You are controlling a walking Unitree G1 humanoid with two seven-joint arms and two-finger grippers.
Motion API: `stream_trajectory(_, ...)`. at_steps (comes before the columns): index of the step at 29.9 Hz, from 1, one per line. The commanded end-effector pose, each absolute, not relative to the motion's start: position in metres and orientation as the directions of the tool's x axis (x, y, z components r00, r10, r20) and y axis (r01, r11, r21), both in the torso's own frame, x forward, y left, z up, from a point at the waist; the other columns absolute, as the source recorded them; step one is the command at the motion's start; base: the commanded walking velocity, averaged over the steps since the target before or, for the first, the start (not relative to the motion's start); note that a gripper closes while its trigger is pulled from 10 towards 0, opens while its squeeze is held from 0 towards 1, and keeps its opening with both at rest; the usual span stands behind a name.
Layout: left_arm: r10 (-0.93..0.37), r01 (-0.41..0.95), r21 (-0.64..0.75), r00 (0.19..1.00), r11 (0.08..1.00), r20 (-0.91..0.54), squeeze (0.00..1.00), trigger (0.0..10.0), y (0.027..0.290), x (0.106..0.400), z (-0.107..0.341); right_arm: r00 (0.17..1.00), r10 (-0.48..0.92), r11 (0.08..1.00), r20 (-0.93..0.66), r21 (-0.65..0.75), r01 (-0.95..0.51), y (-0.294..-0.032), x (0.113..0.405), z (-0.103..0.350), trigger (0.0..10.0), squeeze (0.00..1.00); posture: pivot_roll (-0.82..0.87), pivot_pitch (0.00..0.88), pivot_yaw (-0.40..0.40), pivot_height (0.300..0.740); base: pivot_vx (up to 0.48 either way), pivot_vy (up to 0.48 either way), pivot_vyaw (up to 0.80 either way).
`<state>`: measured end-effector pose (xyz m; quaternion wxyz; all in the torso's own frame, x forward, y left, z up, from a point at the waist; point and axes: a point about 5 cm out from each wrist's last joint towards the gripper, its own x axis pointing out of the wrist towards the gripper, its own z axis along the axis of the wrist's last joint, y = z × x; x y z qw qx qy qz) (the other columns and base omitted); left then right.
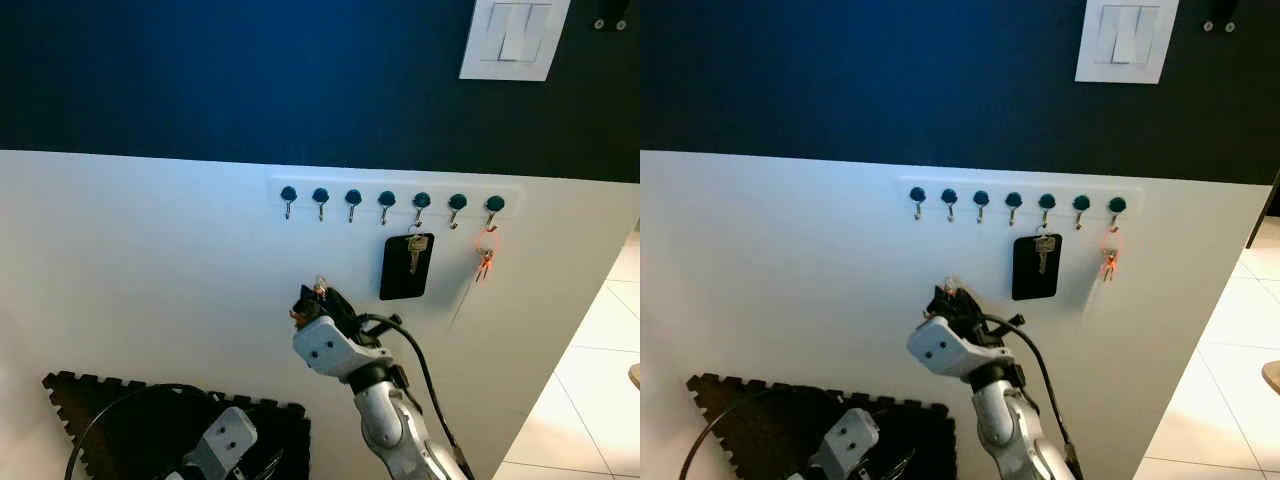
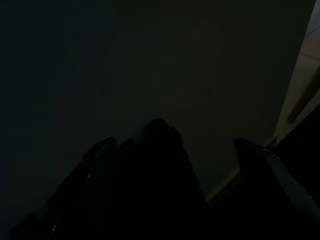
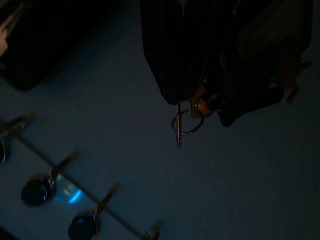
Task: Hang keys on a hook
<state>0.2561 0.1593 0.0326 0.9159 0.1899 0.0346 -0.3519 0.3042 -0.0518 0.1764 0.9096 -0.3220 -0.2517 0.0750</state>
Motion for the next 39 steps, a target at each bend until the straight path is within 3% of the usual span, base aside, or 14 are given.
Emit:
stream_trajectory(1, -0.627, 0.655, 0.336, 0.752, 0.677, -0.204, 0.0, 10.0, 0.165, 0.259, 0.036, 0.842, 0.303, 0.798, 0.447, -0.602, 0.033, -0.051, 0.303, 0.187, 10.0, 0.0, 0.06, 0.023, -0.005, 0.74, 0.0, 0.0, 0.0)
stream_trajectory(10, -0.636, 0.661, 0.335, 0.746, 0.672, -0.196, 0.0, 10.0, 0.163, 0.261, 0.039, 0.792, 0.355, 0.815, 0.496, -0.58, -0.001, -0.05, 0.316, 0.218, 10.0, 0.0, 0.06, 0.026, -0.001, 0.74, 0.0, 0.0, 0.0)
stream_trajectory(19, -0.656, 0.65, 0.178, 0.754, 0.739, -0.032, 0.0, 10.0, 0.146, 0.267, 0.059, 0.796, 0.353, 0.85, 0.493, -0.523, -0.053, -0.059, 0.33, 0.234, 10.0, 0.0, 0.07, 0.028, -0.005, 0.74, 0.0, 0.0, 0.0)
stream_trajectory(25, -0.733, 0.732, 0.051, 0.676, 0.68, 0.076, 0.0, 10.0, 0.123, 0.268, 0.078, 0.79, 0.357, 0.853, 0.498, -0.519, -0.059, -0.063, 0.332, 0.237, 10.0, 0.0, 0.06, 0.03, -0.004, 0.74, 0.0, 0.0, 0.0)
stream_trajectory(33, -0.699, 0.749, -0.101, 0.651, 0.655, 0.297, 0.0, 10.0, 0.12, 0.279, 0.124, 0.773, 0.369, 0.86, 0.516, -0.506, -0.073, -0.063, 0.329, 0.244, 10.0, 0.0, 0.06, 0.034, -0.006, 0.74, 0.0, 0.0, 0.0)
stream_trajectory(39, -0.735, 0.787, -0.039, 0.591, 0.615, 0.332, 0.0, 10.0, 0.125, 0.277, 0.145, 0.754, 0.387, 0.864, 0.531, -0.495, -0.096, -0.063, 0.325, 0.248, 10.0, 0.0, 0.06, 0.036, -0.011, 0.74, 0.0, 0.0, 0.0)
